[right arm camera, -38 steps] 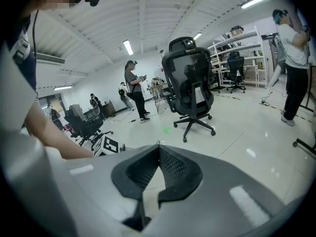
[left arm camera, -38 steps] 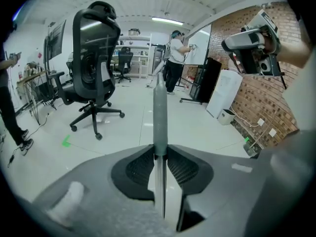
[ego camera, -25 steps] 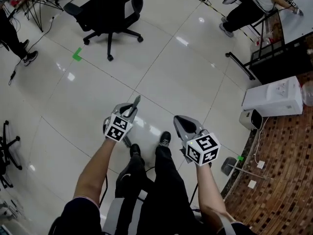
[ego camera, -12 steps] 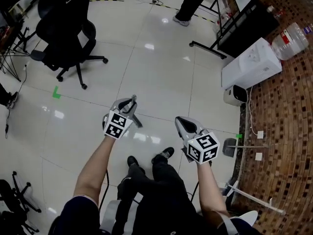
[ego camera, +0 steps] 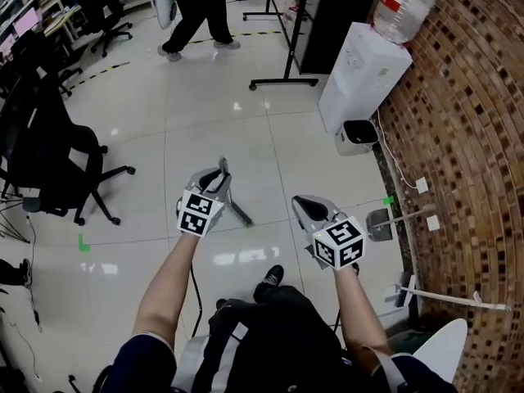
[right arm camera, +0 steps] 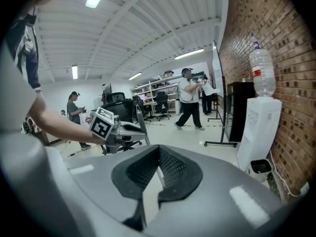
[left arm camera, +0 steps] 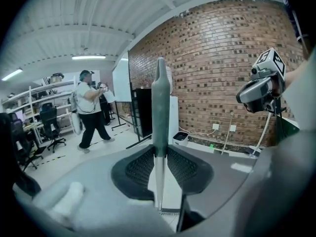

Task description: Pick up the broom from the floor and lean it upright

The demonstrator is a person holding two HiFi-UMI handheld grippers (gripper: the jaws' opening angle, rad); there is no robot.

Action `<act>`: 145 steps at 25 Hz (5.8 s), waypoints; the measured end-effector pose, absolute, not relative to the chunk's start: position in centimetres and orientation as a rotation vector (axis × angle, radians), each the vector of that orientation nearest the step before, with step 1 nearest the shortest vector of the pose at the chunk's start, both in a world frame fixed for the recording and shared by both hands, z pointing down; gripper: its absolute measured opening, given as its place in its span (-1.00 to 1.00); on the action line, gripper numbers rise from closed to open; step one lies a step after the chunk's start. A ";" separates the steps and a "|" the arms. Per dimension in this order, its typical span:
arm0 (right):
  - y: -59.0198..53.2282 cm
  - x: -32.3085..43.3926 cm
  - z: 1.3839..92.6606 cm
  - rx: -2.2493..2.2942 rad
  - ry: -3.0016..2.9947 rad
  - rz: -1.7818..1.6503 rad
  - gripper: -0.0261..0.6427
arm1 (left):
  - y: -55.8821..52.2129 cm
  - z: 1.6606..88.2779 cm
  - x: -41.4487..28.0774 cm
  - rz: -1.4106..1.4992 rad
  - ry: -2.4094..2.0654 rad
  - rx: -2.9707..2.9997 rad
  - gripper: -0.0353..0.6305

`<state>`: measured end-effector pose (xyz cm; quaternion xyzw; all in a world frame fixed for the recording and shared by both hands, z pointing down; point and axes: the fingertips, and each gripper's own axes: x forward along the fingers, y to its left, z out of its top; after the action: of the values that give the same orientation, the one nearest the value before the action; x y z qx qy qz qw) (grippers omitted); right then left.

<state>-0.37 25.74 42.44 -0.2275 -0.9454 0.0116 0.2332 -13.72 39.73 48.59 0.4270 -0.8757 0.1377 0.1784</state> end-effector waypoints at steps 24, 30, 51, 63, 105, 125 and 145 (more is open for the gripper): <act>-8.3 -0.5 39.9 0.294 -2.659 0.283 -0.91 | -8.0 45.7 -12.6 0.474 -1.831 2.130 -0.64; -14.8 -1.6 39.3 0.515 -2.606 0.267 -0.91 | -16.2 47.8 -12.9 0.487 -1.614 2.285 -0.64; -35.4 2.1 41.3 0.665 -2.675 0.440 -0.91 | -38.0 56.7 -8.4 0.730 -1.309 2.306 -0.63; -45.3 1.5 43.3 0.763 -2.596 0.467 -0.91 | -50.9 61.1 -10.5 0.735 -1.274 2.246 -0.64; -55.5 3.5 43.0 1.138 -2.506 0.558 -0.91 | -60.3 53.7 -5.7 0.451 -1.106 2.473 -0.89; -50.4 -0.7 36.9 0.929 -2.766 0.462 -0.91 | -49.5 37.7 -4.4 0.196 -1.195 2.536 -0.89; -50.2 -0.3 34.3 0.864 -2.811 0.369 -0.91 | -49.2 35.7 -3.9 0.199 -1.228 2.538 -0.89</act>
<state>-0.25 -50.21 34.29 0.2905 -0.9447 0.1239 0.0887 -3.92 -49.18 35.72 0.8867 -0.4292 0.0696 0.1569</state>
